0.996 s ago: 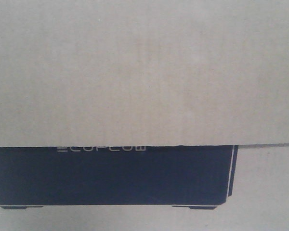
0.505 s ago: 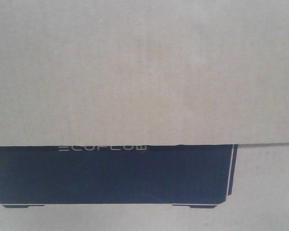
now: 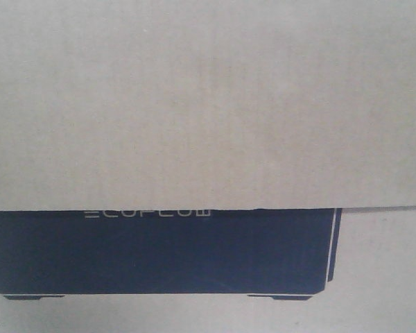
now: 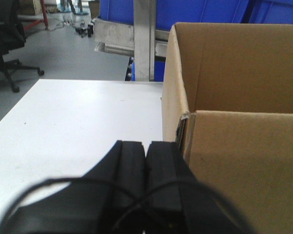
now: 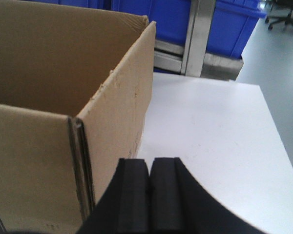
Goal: Grab box from left shelf to table start
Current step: 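Open both grippers and lift them off the box walls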
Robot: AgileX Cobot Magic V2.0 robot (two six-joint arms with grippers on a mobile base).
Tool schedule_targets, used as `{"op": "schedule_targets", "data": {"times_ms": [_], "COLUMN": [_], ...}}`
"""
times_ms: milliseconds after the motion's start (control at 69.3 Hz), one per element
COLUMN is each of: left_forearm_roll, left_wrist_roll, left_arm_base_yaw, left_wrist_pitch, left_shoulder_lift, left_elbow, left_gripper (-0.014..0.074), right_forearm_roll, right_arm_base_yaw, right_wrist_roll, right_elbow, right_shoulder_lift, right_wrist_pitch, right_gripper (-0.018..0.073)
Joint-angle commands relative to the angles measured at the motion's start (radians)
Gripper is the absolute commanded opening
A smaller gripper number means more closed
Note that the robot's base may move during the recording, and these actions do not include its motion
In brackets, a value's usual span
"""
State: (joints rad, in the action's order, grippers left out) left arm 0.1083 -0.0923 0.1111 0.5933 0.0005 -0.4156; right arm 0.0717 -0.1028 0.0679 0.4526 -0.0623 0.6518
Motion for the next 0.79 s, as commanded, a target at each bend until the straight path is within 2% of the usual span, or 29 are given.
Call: {"op": "schedule_targets", "data": {"times_ms": [0, 780], "left_forearm_roll": [0.006, 0.002], "left_wrist_roll": [0.004, 0.004], "left_arm_base_yaw": [0.001, 0.001], "left_wrist_pitch": [-0.108, -0.110], "left_shoulder_lift": [-0.016, -0.022], "left_elbow": [-0.014, -0.014], "left_gripper": [-0.0092, -0.0092], "right_forearm_roll": [-0.010, -0.010], "right_arm_base_yaw": [0.004, 0.004], "right_wrist_roll": [0.011, 0.011], "right_elbow": [-0.009, -0.021], "right_shoulder_lift": [0.031, 0.049], "right_wrist_pitch": [-0.122, -0.131], "right_gripper": [0.0057, 0.0057]}}
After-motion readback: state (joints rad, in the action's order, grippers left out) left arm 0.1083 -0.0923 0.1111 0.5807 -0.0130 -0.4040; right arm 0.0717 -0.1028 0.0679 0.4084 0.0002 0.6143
